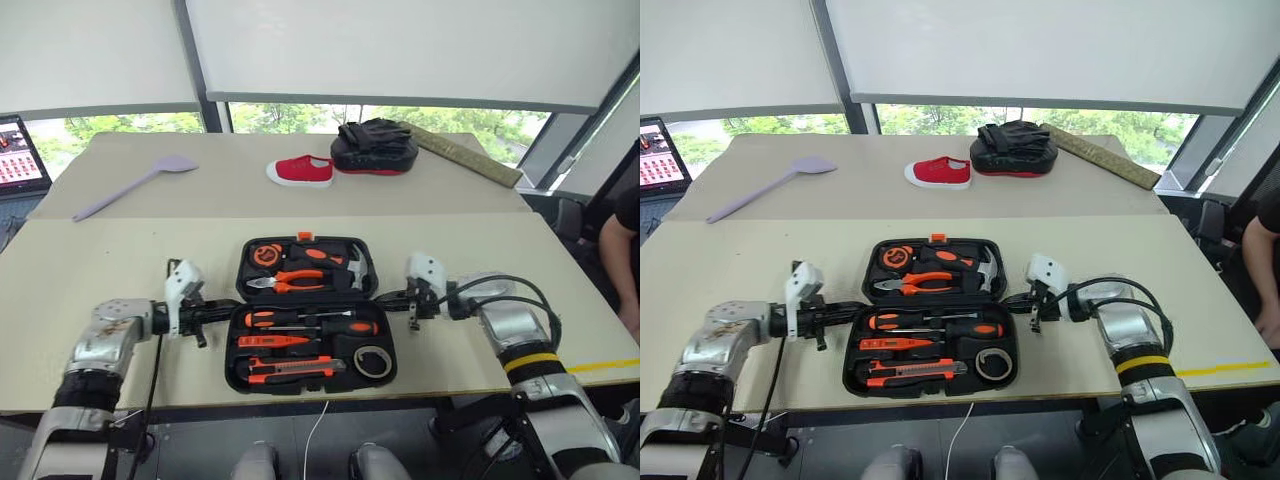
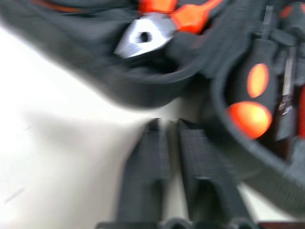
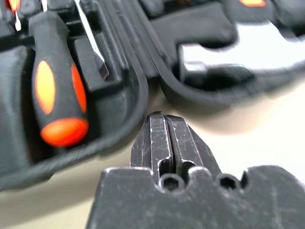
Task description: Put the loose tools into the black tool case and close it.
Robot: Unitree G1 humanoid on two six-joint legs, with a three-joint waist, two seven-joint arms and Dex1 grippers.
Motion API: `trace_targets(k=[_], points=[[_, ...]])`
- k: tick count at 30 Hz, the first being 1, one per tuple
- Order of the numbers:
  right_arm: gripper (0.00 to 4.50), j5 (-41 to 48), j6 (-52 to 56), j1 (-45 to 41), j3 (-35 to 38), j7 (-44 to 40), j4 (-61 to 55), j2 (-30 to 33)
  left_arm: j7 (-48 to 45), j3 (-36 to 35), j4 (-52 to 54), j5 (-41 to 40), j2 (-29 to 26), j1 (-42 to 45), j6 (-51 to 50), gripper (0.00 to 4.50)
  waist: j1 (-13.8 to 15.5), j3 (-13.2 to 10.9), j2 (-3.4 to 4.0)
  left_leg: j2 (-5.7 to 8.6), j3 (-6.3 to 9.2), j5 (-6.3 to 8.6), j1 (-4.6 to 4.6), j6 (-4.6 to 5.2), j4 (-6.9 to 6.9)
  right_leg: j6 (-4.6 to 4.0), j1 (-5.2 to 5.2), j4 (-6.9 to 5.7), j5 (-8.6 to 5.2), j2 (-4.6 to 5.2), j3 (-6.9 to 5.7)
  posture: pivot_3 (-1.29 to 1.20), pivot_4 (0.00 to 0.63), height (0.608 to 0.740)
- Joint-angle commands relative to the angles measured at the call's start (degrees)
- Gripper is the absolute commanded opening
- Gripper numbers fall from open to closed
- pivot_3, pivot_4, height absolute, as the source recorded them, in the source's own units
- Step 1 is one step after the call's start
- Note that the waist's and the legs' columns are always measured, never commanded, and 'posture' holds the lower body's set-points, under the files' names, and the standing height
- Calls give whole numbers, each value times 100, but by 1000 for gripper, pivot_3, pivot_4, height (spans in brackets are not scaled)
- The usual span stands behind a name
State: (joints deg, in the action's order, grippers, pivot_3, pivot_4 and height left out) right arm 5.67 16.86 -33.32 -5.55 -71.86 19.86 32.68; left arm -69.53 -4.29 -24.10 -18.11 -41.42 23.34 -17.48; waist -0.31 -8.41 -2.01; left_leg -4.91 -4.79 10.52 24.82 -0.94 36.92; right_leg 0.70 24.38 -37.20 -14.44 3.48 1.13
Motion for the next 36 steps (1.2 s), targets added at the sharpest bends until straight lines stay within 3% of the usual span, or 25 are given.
trace_targets(k=[1, 5, 9, 13, 17, 26, 29, 36], points=[[1526, 369, 1879, 205, 386, 327, -1445, 582, 780, -575, 871, -179, -536, 71, -1173, 2185, 0, -1, -2, 0, 1, 0, 0, 0, 0, 0, 0, 0, 0, 0, 0, 0, 150, 740], [2826, 384, 4346, -310, 240, 1195, -2336, 710, 921, -491, 1492, -816, -892, 497, -3596, 3593, -3, -3, -4, 0, 4, -3, -2, -4, 4, -1, 1, -5, 0, 0, 1, 0, 150, 740], [4231, 559, 5633, -1112, 75, 1661, -2056, 472, 1467, -307, 1424, -815, -709, 1052, -4569, 3659, -37, -3, -3, 3, 4, -8, -21, -1, 2, -1, -8, -5, -1, -3, 6, 0, 150, 740], [4231, 677, 6178, -1859, -23, 2030, -1304, 112, 1894, 8, 1313, -615, -457, 1401, -4698, 3659, -36, -5, -7, 5, 5, -11, -15, 3, 2, -3, -5, -6, -1, -4, 8, 0, 150, 740], [4231, 593, 5973, -2416, -78, 2491, -307, -348, 2145, 160, 1009, -504, -265, 1662, -4692, 3659, -43, -5, -7, 7, 7, -8, 2, 7, -1, -3, 8, -3, 0, -4, 9, 0, 150, 740], [4231, 602, 5504, -2676, -333, 2697, 789, -681, 2316, 218, 648, -575, 194, 1949, -4808, 3659, -18, -5, -8, 11, 9, -6, 35, 10, -2, 1, 32, -1, 1, -2, 8, 0, 150, 740], [3522, 643, 5516, -2707, -390, 2650, 875, -675, 2291, 237, 478, -558, 278, 1992, -4726, 2958, -39, -5, -8, 11, 9, -6, 35, 10, 1, 1, 32, -4, 2, -2, 9, 0, 150, 740], [1120, 756, 5657, -2693, -419, 2657, 1143, -738, 2240, 244, 244, -532, 355, 2131, -4590, 290, -23, -5, -8, 11, 13, -9, 32, 6, 5, 1, 35, -25, 2, -3, 9, 0, 150, 740]])
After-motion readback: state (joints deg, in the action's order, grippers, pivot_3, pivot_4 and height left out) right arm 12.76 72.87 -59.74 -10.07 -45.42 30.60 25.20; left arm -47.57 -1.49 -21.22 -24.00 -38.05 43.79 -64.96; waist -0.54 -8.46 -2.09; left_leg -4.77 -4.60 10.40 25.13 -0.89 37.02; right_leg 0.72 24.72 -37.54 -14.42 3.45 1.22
